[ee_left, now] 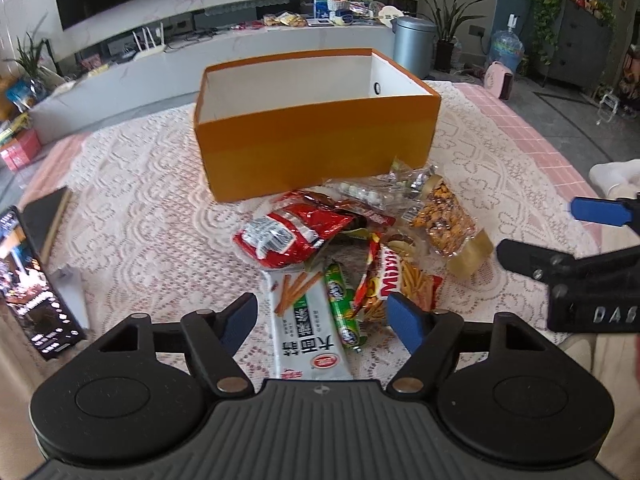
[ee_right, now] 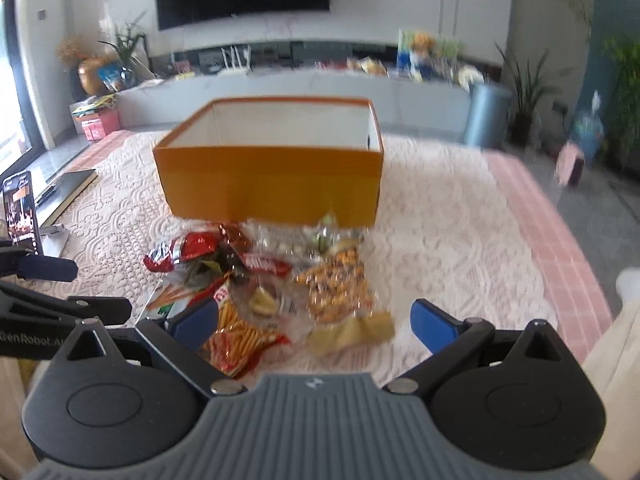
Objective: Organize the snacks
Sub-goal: 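Grasp the red chip bag with the left tool while the right tool grasps the red-and-white Mimi bag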
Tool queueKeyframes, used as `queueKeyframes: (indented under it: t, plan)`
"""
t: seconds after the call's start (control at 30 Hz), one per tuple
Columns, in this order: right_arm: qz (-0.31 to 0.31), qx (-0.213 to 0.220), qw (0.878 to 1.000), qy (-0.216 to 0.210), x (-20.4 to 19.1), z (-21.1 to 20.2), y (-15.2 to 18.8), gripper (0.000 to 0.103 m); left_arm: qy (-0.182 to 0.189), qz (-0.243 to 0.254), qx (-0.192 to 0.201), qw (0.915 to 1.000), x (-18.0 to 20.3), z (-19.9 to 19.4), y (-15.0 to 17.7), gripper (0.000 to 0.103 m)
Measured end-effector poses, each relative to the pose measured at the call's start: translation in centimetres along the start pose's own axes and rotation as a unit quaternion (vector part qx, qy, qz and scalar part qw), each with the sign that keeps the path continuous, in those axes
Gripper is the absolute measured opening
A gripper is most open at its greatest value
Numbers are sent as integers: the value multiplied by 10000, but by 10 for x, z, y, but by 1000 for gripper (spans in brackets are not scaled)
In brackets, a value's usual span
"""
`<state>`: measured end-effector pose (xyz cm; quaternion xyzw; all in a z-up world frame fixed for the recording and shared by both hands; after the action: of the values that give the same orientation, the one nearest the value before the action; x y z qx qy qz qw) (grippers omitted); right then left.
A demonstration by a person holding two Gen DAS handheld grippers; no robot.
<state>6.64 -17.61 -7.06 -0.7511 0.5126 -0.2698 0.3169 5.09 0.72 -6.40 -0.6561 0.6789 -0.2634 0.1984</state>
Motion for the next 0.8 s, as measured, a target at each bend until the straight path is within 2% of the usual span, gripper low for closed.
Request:
queueKeyframes:
  t: [0.1, 0.13, 0.17, 0.23, 0.33, 0.7, 0.8]
  plan:
    - [-141, 227, 9993, -247, -6, 4, 0, 96, 118, -39, -104, 9999, -2, 7, 1, 80]
    - [-158, 213, 9991, -340, -8, 7, 0, 86, 136, -83, -155, 9998, -3, 10, 2, 78]
    - [-168, 186, 9986, -462, -11, 10, 0, 79, 141, -149, -218, 9996, -6, 13, 2, 78]
    - [-128, 40, 9971, -754, -16, 19, 2, 75, 97, -310, -361, 9988, -13, 21, 4, 78]
    - [-88, -191, 9952, -952, -22, 32, 7, 69, -66, -484, -584, 9971, -24, 32, 6, 78]
    - [-757, -469, 9890, -1177, -55, 66, 20, 69, -132, -570, -1025, 9930, -41, 67, 15, 78]
    - [-851, -516, 9882, -1167, -58, 76, 21, 69, -69, -567, -954, 9938, -42, 71, 13, 78]
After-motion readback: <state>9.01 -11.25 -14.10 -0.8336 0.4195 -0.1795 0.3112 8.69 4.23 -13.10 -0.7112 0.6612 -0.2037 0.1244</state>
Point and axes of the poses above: each gripper's, at about its wrist camera, not at the fingertips, and z roughly the way its jaws point, x to its right, y to its underside, the point moved 7 cm from there along z, roughly the way its jaws point, and after that the axes turned 7 degrees about -z, right-handed, at the moved point
